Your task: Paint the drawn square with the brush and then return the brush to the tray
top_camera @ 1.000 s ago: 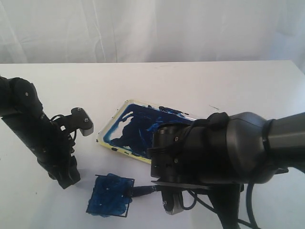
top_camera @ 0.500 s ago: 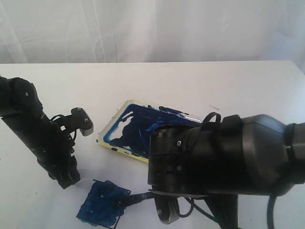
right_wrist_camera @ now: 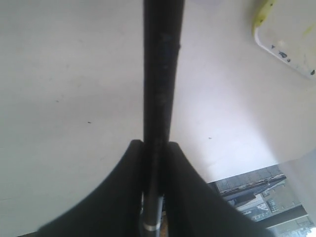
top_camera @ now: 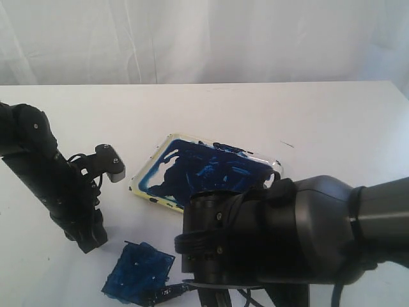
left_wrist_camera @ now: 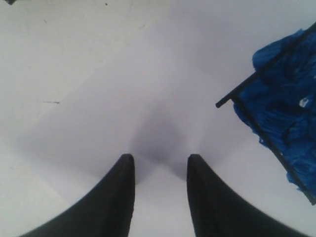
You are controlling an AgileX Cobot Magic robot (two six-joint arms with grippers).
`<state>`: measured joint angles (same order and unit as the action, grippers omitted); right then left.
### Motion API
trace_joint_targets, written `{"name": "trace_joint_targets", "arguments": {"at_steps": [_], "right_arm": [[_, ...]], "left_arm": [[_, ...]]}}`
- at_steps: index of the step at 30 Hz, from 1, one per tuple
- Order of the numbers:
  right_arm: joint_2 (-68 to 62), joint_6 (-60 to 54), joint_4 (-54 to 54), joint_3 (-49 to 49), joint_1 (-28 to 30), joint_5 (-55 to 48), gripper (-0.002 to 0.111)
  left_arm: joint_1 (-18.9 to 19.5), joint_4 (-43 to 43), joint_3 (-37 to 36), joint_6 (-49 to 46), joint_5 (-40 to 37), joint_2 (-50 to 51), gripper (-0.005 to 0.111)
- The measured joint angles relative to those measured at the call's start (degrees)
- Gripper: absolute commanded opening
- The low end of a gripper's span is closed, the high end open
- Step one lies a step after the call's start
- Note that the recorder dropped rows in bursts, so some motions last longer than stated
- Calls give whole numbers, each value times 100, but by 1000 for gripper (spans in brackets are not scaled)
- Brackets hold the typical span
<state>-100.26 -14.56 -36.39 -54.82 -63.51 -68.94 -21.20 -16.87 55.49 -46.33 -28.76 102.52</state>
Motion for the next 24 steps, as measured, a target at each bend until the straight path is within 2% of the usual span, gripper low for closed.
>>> {"name": "trace_joint_targets", "arguments": {"at_steps": [17, 24], "right_arm": [[0, 0, 36, 0, 0, -31, 0], [0, 585, -379, 0, 0, -55, 0]], "left_arm": [[0, 0, 0, 0, 0, 0, 42], [0, 0, 0, 0, 0, 0, 42]]}}
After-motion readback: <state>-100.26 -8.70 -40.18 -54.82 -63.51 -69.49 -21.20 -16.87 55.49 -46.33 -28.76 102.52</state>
